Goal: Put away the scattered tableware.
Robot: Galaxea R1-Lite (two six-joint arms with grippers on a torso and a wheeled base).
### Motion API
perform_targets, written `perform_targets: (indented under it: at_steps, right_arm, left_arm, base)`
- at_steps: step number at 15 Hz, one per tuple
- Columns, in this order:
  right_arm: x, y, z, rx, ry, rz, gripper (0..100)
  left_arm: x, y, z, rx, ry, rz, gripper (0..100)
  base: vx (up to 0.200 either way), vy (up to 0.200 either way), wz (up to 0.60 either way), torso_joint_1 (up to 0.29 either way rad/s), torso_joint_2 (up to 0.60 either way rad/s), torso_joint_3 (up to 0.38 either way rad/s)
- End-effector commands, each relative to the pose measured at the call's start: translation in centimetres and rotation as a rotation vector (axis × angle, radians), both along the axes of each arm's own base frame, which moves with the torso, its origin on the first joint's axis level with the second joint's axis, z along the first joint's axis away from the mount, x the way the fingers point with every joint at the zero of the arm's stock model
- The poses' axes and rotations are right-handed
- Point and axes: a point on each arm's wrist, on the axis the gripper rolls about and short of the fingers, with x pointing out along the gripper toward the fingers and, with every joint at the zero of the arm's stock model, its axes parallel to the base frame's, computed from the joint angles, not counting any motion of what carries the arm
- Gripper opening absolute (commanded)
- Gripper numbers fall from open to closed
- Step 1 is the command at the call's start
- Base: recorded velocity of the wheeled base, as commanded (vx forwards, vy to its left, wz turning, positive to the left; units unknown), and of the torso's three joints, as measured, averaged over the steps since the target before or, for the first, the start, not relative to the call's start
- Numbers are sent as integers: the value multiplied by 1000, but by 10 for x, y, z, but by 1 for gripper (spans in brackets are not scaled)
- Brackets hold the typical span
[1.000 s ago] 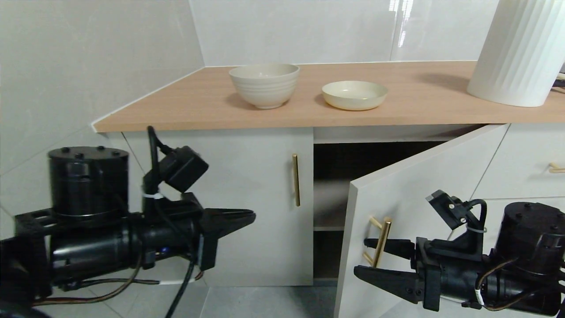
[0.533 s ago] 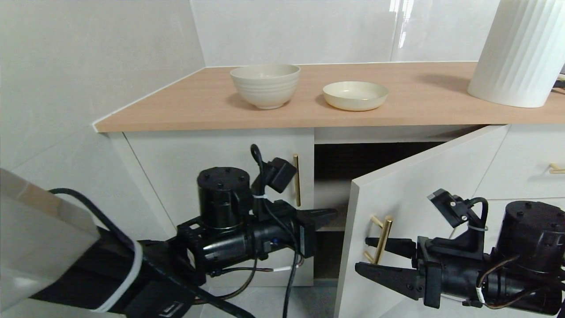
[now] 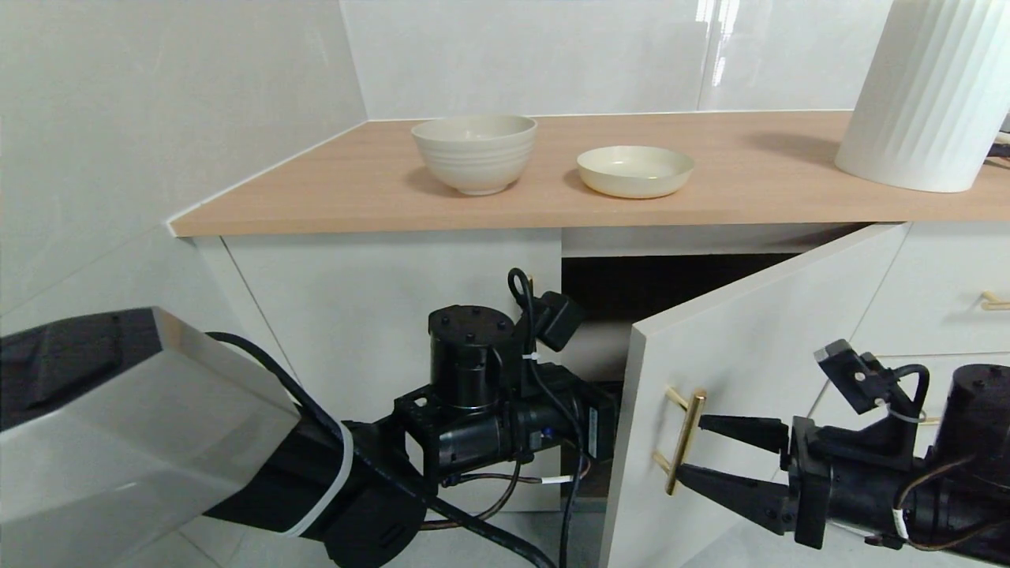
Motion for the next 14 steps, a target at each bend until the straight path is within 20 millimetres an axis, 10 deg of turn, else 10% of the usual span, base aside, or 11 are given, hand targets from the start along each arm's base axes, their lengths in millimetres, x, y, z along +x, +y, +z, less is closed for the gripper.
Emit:
perform_targets:
  at_steps: [1, 8, 14]
  right_arm:
    - [-17, -13, 0, -51, -68, -11, 100]
    - [-61, -23, 42, -318, -193, -507, 100]
    - [-83, -36, 63, -293, -123, -430, 100]
  left_arm:
    - [0, -1, 3, -7, -6, -2, 0]
    - [-4, 3, 8, -13, -10, -17, 0]
    - [-1, -1, -3, 12, 18, -19, 0]
  base:
    - [0, 0, 0, 0, 0, 0]
    - [0, 0, 0, 0, 0, 0]
    - [0, 0, 0, 0, 0, 0]
